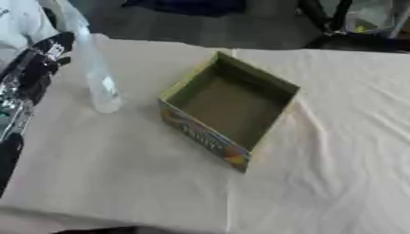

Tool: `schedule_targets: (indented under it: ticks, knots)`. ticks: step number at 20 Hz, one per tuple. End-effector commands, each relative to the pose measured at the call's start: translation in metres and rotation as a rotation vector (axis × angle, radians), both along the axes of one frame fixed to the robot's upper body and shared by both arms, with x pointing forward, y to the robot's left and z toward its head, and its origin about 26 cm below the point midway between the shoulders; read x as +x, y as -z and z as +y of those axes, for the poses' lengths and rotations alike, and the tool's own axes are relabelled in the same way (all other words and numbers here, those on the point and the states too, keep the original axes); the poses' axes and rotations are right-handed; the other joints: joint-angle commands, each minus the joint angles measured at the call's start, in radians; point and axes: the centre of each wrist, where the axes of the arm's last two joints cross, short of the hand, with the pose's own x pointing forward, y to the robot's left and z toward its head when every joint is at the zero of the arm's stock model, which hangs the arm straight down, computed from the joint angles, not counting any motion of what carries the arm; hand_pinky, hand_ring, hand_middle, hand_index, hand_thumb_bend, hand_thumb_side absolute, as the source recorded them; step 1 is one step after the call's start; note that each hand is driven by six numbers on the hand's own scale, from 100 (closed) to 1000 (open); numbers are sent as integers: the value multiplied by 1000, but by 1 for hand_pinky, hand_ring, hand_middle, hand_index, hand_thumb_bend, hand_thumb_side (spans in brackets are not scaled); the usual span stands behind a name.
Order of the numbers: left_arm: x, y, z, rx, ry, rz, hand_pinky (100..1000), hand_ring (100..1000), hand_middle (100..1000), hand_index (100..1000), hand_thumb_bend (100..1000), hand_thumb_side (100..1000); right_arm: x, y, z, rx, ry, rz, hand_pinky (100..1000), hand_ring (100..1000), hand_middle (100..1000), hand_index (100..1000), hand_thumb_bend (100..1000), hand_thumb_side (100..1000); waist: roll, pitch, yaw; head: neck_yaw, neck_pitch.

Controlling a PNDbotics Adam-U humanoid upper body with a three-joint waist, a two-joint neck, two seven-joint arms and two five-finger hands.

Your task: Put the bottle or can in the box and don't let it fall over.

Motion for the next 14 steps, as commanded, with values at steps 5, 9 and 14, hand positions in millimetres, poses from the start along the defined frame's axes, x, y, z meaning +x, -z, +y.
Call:
schedule_targets:
  ticks: [5,9,14]
  knots:
    - [3,-21,2,37,4,-44,1000,1000,1000,861,605,502,-3,-10,-1,-40,-5,-34,1000,1000,1000,1000,100,470,0,-5,0,1,-29]
    - [5,-23,2,58,18,-50,1000,1000,1000,861,615,437,-3,-11,-1,-39,-5,-36,1000,1000,1000,1000,100,470,0,-3,0,-3,-39]
    - [8,-24,0,70,29,-48,1000,1000,1000,856,611,432,-2,-11,-1,-40,-5,-38,1000,1000,1000,1000,100,470,-1,0,-1,-4,-38]
